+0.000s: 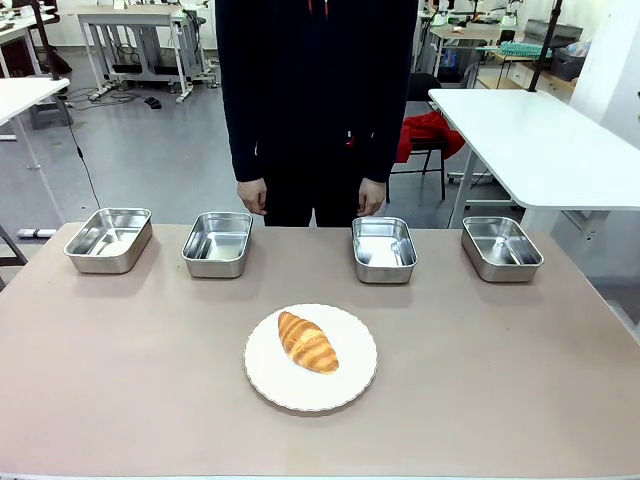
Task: Place the bread in the container.
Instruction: Place the Butter Roll into the Airtight Container indicated by the human.
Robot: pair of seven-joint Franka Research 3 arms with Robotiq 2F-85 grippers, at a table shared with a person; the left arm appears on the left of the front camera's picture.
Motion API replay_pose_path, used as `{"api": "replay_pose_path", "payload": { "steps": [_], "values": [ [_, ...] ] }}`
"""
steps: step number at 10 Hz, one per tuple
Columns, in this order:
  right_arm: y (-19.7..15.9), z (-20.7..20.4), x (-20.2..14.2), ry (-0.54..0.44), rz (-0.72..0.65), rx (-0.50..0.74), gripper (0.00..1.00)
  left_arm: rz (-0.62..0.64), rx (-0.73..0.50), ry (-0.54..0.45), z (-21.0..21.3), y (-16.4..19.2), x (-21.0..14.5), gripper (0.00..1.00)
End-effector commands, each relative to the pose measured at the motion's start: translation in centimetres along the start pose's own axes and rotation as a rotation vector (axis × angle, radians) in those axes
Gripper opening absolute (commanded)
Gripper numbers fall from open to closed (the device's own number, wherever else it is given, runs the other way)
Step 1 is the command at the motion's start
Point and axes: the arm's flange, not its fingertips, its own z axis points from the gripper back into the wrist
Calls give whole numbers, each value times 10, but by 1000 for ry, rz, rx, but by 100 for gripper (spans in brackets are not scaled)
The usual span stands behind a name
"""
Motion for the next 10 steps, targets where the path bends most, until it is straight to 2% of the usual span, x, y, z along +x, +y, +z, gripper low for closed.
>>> {"api": "replay_pose_path", "payload": {
  "steps": [1, 10],
  "values": [
    [1, 0, 2, -2, 7, -1, 100, -11, 2, -1, -1, -1, 0, 100],
    [1, 0, 2, -2, 7, -1, 100, -11, 2, -1, -1, -1, 0, 100]
  ]
}}
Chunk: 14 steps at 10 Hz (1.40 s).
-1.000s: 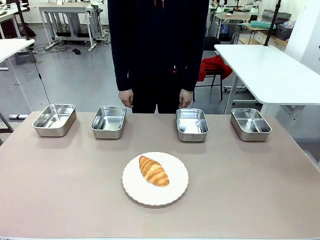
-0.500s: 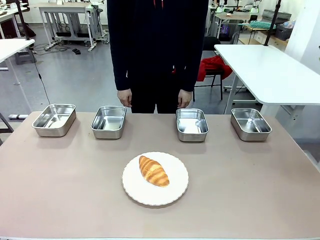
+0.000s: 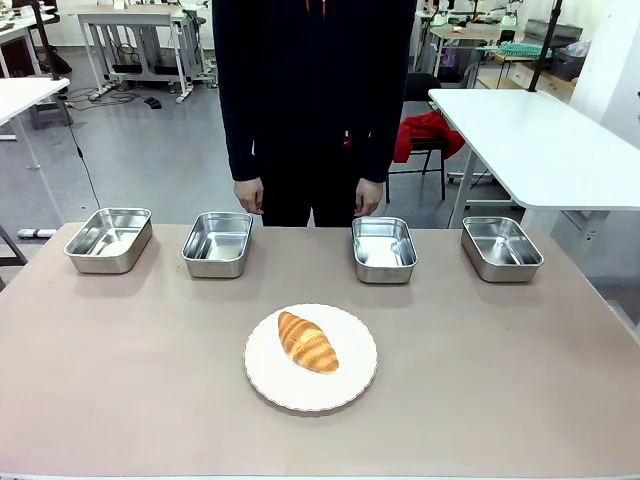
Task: Place the bread in the container.
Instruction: Place the Butter Roll into the Airtight Container indicated by the human.
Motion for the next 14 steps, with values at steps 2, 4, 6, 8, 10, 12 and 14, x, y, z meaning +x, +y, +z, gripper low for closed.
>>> {"api": "replay_pose_path", "payload": {
  "steps": [2, 4, 6, 8, 10, 12, 14],
  "values": [
    [1, 0, 2, -2, 7, -1, 100, -11, 2, -1, -1, -1, 0, 100],
    [1, 0, 2, -2, 7, -1, 100, -11, 2, -1, -1, -1, 0, 100],
    [1, 0, 2, -2, 7, -1, 100, -11, 2, -1, -1, -1, 0, 100],
    [1, 0, 2, -2, 7, -1, 100, -11, 2, -1, -1, -1, 0, 100],
    [1, 0, 2, -2, 7, -1, 100, -11, 2, -1, -1, -1, 0, 100],
    [1, 0, 2, -2, 7, -1, 100, -11, 2, -1, -1, -1, 0, 100],
    [1, 0, 2, -2, 7, -1, 100, -11, 2, -1, -1, -1, 0, 100]
  ]
}}
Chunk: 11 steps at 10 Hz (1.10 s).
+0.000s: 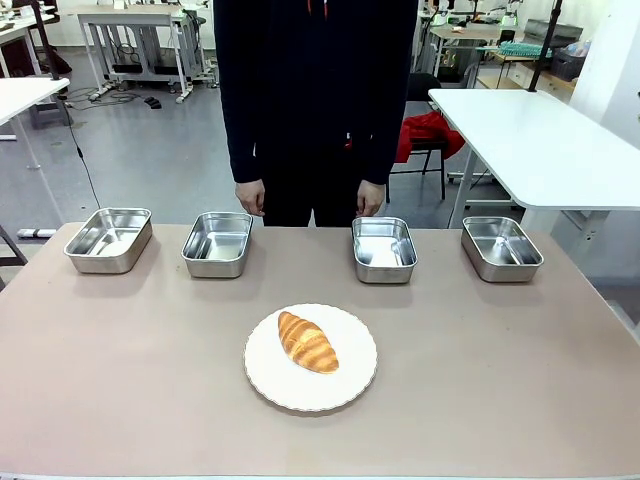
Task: Place the bread in the container.
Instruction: Place the Butter Roll into the Airtight Container indicated by the human.
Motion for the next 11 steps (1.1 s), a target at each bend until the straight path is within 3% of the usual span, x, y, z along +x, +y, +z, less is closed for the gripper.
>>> {"api": "replay_pose_path", "payload": {
  "steps": [1, 11],
  "values": [
    [1, 0, 2, -2, 7, -1, 100, -11, 2, -1, -1, -1, 0, 100],
    [1, 0, 2, -2, 7, -1, 100, -11, 2, -1, -1, -1, 0, 100]
  ]
}}
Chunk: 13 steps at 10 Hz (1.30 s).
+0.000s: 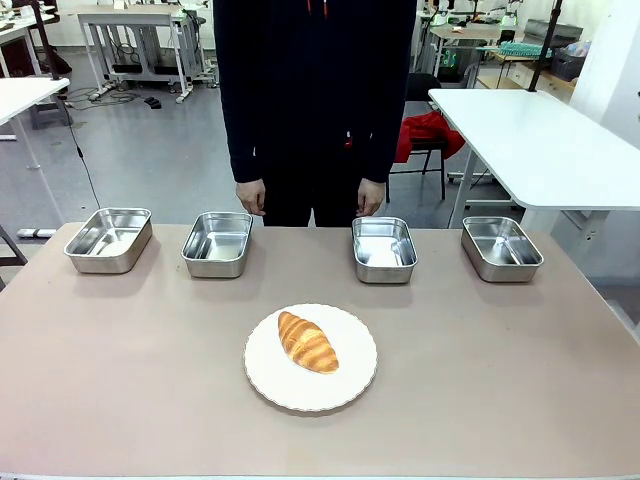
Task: Place the bread in the container.
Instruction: Place the Butter Roll into the Airtight Container indicated by the human.
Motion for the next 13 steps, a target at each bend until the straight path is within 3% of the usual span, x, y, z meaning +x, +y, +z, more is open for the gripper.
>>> {"api": "replay_pose_path", "payload": {
  "steps": [1, 13],
  "values": [
    [1, 0, 2, -2, 7, -1, 100, -11, 2, -1, -1, -1, 0, 100],
    [1, 0, 2, -2, 7, -1, 100, -11, 2, -1, -1, -1, 0, 100]
  ]
}}
